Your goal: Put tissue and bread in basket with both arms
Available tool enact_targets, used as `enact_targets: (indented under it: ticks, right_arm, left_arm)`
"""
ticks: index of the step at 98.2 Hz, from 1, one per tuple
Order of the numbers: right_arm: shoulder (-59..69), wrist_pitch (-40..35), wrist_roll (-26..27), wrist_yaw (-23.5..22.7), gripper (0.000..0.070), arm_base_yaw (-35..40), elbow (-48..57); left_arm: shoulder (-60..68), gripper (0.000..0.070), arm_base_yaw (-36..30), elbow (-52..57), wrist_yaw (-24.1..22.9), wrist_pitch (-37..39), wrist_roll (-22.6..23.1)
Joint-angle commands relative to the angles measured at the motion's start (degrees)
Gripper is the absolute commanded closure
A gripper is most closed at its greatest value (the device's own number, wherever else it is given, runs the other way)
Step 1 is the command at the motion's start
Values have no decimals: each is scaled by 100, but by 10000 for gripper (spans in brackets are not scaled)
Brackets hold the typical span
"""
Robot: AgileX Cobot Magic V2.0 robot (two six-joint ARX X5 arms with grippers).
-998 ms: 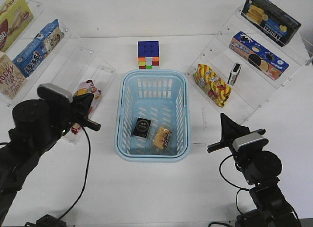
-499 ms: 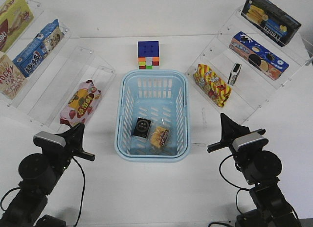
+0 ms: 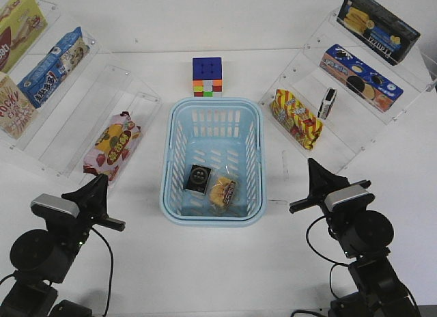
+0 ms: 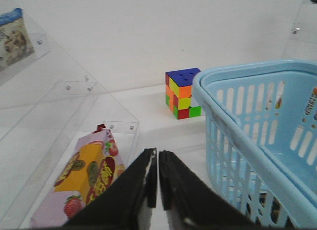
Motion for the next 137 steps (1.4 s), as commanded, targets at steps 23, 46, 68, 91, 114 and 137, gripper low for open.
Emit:
enact_targets:
  ticks: [23, 46, 68, 91, 114, 137]
  right_arm:
    - [28, 59, 96, 17, 700, 20, 55]
    - [28, 61, 96, 15, 700, 20, 55]
    - [28, 61, 96, 17, 700, 20, 55]
    - [28, 66, 96, 15, 700, 20, 55]
    - [28, 63, 96, 15, 700, 20, 55]
    - [28, 63, 96, 15, 700, 20, 55]
  left_arm:
    - [-1049, 699, 1023, -1508, -136, 540, -258]
    - [-2350, 699, 1740, -2800, 350, 535, -343]
    - [-2861, 699, 1856, -3434, 417, 577, -337]
    - [-2859, 698, 1856, -3615, 411, 627, -278]
    - [-2859, 698, 1856, -3615, 413, 671, -278]
    - [-2859, 699, 1856, -3615, 413, 671, -278]
